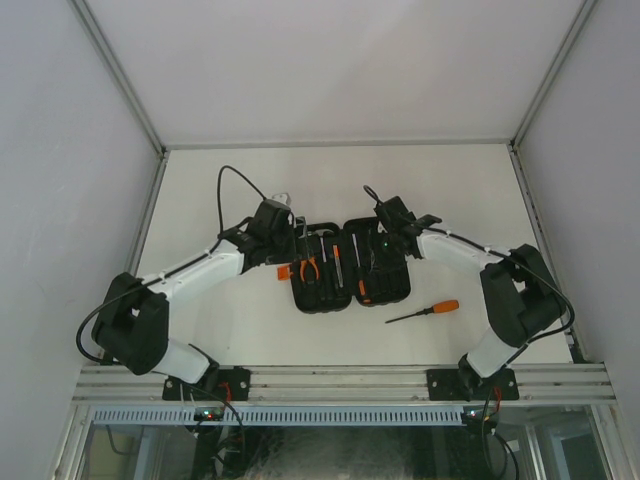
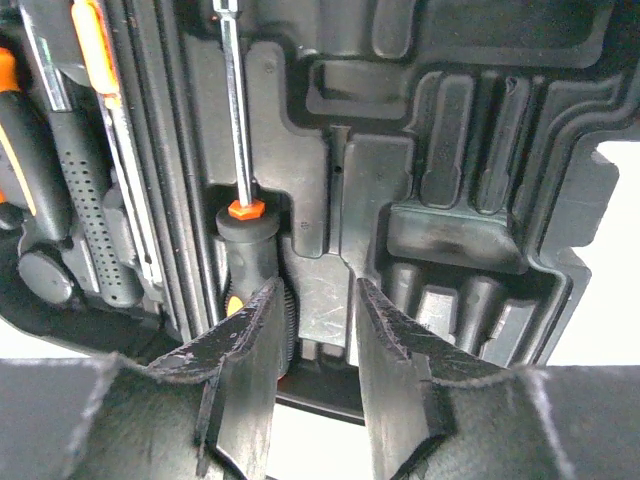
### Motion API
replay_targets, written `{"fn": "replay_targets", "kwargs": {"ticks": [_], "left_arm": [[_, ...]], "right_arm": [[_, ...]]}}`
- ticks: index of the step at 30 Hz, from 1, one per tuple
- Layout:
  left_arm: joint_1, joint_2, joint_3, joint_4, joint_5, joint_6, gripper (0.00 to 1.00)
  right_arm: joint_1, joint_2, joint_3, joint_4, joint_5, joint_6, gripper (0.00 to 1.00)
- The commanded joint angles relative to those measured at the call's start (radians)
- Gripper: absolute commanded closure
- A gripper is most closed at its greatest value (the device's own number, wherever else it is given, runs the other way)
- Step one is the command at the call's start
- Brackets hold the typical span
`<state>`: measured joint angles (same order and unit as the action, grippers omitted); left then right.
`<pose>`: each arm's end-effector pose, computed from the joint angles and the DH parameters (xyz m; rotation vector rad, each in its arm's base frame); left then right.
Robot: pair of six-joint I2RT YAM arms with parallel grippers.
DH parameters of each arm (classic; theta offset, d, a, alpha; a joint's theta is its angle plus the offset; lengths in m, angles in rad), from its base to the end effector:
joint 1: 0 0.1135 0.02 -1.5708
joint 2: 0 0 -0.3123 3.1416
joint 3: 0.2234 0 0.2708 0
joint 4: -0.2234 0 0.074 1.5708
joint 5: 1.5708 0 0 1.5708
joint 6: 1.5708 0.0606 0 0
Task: Sort the tools into containers
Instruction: Adjust the storage box at the center of the board.
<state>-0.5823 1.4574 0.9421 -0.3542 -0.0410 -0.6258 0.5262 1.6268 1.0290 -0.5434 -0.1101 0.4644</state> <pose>0.2777 -0.1799 0.2431 -0.0731 2.4994 -0.4773 0.2954 0.1792 0.2042 -0.1195 2.7821 0.4237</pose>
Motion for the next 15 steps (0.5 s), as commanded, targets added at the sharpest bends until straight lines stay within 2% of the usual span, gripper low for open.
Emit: {"fn": "replay_targets", "kwargs": {"ticks": [1, 12, 15], "left_arm": [[0.007, 0.001, 0.044, 0.018, 0.018, 0.006, 0.26], [0.025, -0.012, 0.058, 0.005, 0.019, 0.009, 0.27], [0.027, -0.015, 0.057, 0.002, 0.018, 0.009, 0.27]], "right_arm": [[0.005, 0.019, 0.002, 0.015, -0.010, 0.018, 0.66], [0.074, 0.075, -0.017, 0.022, -0.145, 0.019, 0.66], [0.086, 0.054, -0.024, 0.041, -0.142, 0.025, 0.66]]}}
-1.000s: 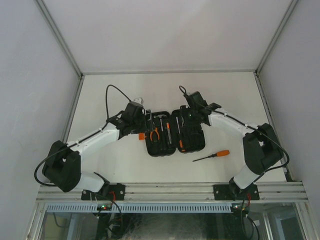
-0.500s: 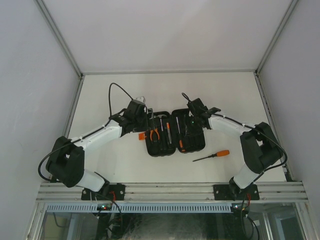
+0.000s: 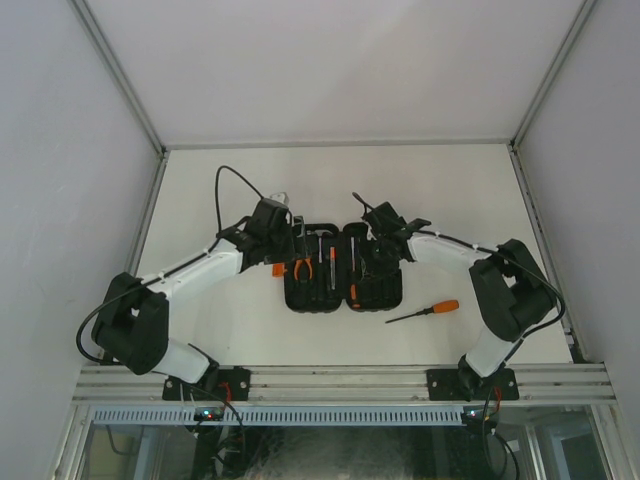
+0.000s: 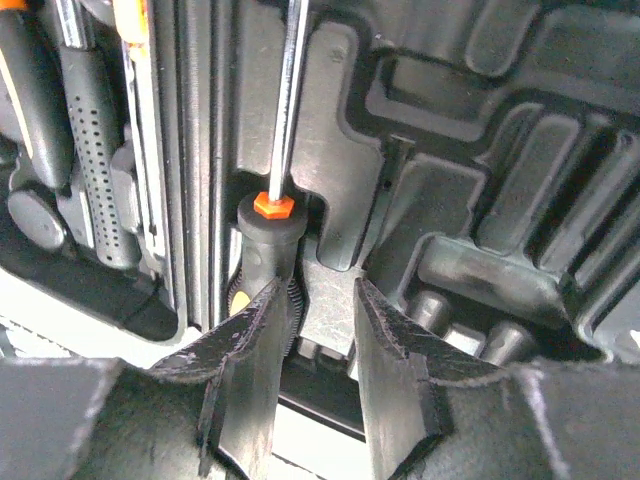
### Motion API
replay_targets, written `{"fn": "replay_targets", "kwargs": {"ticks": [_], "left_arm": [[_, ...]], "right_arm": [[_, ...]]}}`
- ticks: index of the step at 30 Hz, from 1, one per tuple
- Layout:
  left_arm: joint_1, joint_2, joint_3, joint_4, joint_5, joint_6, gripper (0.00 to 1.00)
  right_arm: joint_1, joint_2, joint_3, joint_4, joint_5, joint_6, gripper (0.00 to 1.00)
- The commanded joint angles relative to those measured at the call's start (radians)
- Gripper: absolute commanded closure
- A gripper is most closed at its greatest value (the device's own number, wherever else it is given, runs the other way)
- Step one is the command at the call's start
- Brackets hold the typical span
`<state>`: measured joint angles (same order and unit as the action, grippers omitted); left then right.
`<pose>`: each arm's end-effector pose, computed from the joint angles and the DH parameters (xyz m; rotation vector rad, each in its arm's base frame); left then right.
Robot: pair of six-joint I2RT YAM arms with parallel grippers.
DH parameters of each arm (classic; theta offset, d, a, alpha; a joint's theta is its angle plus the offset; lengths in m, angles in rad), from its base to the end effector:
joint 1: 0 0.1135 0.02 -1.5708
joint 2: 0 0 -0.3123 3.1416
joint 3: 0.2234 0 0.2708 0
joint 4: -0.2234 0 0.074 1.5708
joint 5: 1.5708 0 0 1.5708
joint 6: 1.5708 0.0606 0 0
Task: Sort the tools into containers
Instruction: Adjust the storage box at the center of the board.
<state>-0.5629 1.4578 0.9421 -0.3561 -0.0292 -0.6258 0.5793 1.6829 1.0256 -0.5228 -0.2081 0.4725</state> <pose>0.2806 -0.1750 0.2428 -0.0921 2.5029 -0.4809 0.2872 0.2028 0.1867 -0.2115 2.8507 0.5420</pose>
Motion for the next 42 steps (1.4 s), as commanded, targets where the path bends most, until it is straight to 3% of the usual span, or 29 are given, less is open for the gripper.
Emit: {"fn": "replay_targets", "kwargs": {"ticks": [1, 8, 14, 24, 37, 42], "left_arm": [[0.007, -0.015, 0.057, 0.003, 0.006, 0.009, 0.27], [0.006, -0.016, 0.068, 0.012, 0.034, 0.031, 0.27], [-0.035, -0.009, 0.094, 0.014, 0.043, 0.066, 0.27], [-0.089, 0.030, 0.116, 0.038, 0.092, 0.069, 0.29], [-0.147, 0.073, 0.102, 0.059, 0.110, 0.073, 0.35], [-0.157, 0.081, 0.098, 0.057, 0.126, 0.092, 0.38]], "right_arm": [[0.030, -0.016, -0.024, 0.031, -0.042, 0.016, 0.66], [-0.035, -0.153, -0.049, 0.124, -0.007, 0.033, 0.67], [-0.101, -0.144, -0.051, 0.088, 0.069, 0.062, 0.69], [-0.072, -0.051, -0.052, 0.105, -0.059, 0.055, 0.69], [-0.048, -0.024, -0.057, 0.233, -0.353, 0.097, 0.69], [-0.075, -0.079, -0.082, 0.265, -0.308, 0.134, 0.68]]}}
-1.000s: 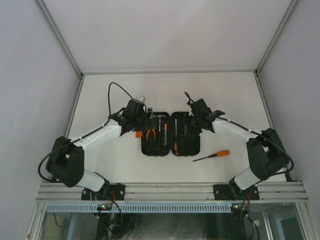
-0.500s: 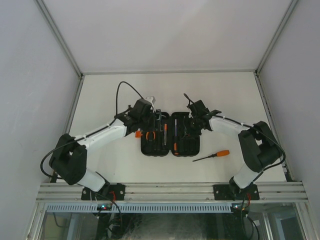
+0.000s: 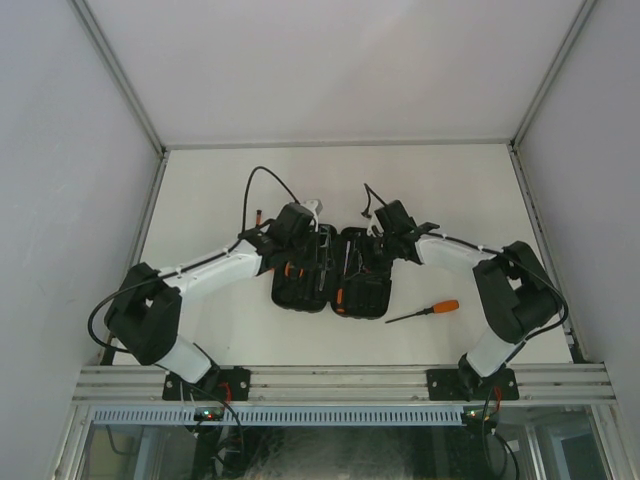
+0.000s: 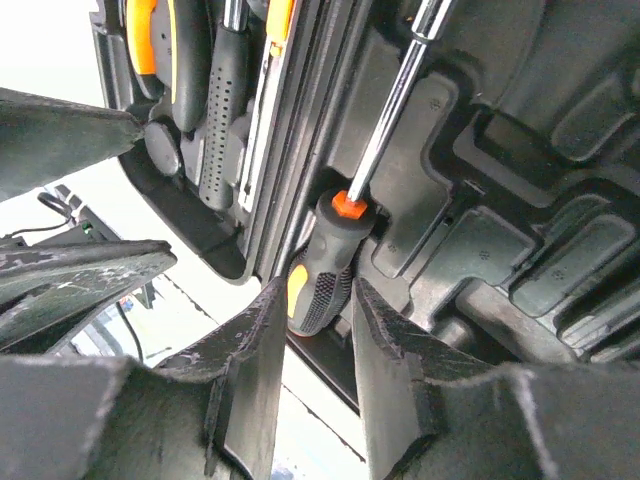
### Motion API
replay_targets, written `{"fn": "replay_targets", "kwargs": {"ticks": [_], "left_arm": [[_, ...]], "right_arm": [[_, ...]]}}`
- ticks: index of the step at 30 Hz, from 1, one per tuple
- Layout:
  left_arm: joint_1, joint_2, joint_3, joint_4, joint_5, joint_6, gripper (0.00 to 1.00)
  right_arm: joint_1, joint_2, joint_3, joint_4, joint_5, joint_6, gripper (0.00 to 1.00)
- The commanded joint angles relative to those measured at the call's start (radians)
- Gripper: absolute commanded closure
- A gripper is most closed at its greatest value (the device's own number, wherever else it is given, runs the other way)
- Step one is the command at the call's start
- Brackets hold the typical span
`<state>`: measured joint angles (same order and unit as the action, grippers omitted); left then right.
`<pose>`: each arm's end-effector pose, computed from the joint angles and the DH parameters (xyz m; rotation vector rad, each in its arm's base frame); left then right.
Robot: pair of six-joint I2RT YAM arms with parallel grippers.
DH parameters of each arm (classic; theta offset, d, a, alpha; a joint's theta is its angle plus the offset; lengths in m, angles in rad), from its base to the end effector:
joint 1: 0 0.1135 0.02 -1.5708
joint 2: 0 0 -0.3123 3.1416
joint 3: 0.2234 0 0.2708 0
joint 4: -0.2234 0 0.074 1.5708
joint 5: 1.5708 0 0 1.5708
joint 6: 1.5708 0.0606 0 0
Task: Sort the tools into containers
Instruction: Adjust the storage box at the center of the board, then adjust the screwdriver in the storage box.
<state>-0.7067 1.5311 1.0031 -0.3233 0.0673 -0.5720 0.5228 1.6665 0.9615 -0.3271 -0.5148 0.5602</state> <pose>0.2670 -0.2333 0.2432 0.2022 2.5214 -0.6359 0.2926 0.2030 0.1901 -0.1492 2.7685 1.0172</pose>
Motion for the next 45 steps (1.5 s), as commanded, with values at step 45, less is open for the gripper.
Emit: {"fn": "replay_targets", "kwargs": {"ticks": [45], "left_arm": [[-0.147, 0.198, 0.048, -0.031, -0.021, 0.003, 0.69]], "right_arm": [[-0.054, 0.066, 0.167, 0.093, 0.263, 0.193, 0.75]]}}
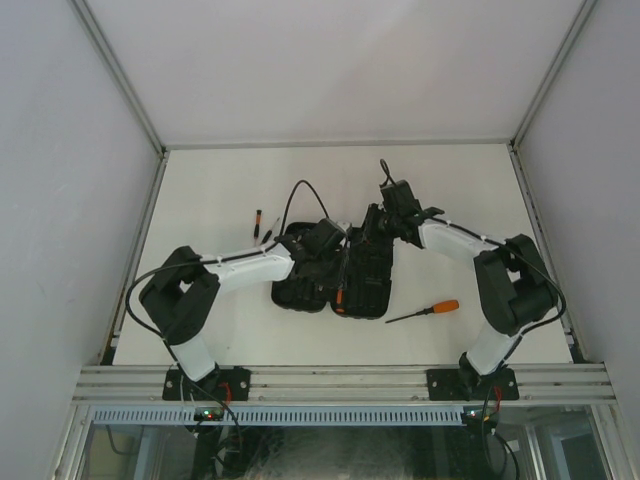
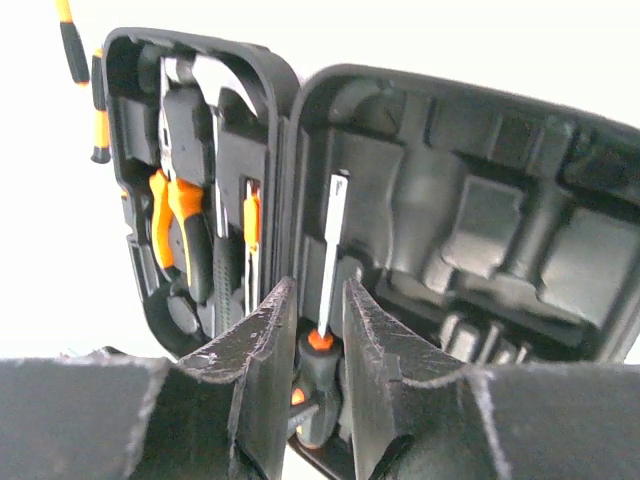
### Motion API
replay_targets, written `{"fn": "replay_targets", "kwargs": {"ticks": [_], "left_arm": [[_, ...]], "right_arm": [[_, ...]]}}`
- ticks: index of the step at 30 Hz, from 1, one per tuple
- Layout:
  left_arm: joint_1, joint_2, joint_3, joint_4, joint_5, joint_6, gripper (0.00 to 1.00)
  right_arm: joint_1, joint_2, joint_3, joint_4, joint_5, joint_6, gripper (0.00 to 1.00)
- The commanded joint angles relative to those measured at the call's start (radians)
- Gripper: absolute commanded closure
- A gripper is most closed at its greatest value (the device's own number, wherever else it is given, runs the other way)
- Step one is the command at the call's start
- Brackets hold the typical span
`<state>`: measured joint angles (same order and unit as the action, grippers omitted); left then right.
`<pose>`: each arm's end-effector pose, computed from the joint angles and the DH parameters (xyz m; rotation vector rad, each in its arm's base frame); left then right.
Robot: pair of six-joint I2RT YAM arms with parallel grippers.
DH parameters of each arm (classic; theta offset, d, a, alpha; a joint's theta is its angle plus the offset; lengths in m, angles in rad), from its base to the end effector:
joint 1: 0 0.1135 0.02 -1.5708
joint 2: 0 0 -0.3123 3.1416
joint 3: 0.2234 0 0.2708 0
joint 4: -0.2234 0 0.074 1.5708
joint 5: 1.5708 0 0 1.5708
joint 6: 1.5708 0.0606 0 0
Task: Sort the tools into containers
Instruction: Adjust the screwdriver in the storage box.
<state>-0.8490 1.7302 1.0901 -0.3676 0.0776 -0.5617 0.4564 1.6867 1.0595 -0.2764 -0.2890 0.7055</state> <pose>0.2535 -0.2951 0.1986 0.4168 2.6697 -0.5865 0.3397 0.1860 0.2135 0.1943 2.6152 0.8167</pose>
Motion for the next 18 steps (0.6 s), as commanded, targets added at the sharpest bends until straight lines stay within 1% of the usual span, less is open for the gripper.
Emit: {"fn": "replay_targets", "kwargs": {"ticks": [1, 9, 17, 18], "left_arm": [[-0.004, 0.001, -0.042, 0.016, -0.031, -0.007, 0.70], [-0.003, 0.006, -0.073, 0.049, -0.019, -0.022, 0.72], [0.025, 0.006, -0.121, 0.123, 0.050, -0.040, 0.74], [0.027, 0.005, -0.125, 0.127, 0.052, -0.040, 0.75]], "right_arm": [[0.012, 0.062, 0.081, 0.042, 0.037, 0.057, 0.76], [0.025, 0.124, 0.140, 0.005, 0.073, 0.080, 0.78], [0.031, 0.162, 0.168, -0.032, 0.100, 0.068, 0.79], [0.033, 0.169, 0.192, -0.038, 0.101, 0.067, 0.79]]}}
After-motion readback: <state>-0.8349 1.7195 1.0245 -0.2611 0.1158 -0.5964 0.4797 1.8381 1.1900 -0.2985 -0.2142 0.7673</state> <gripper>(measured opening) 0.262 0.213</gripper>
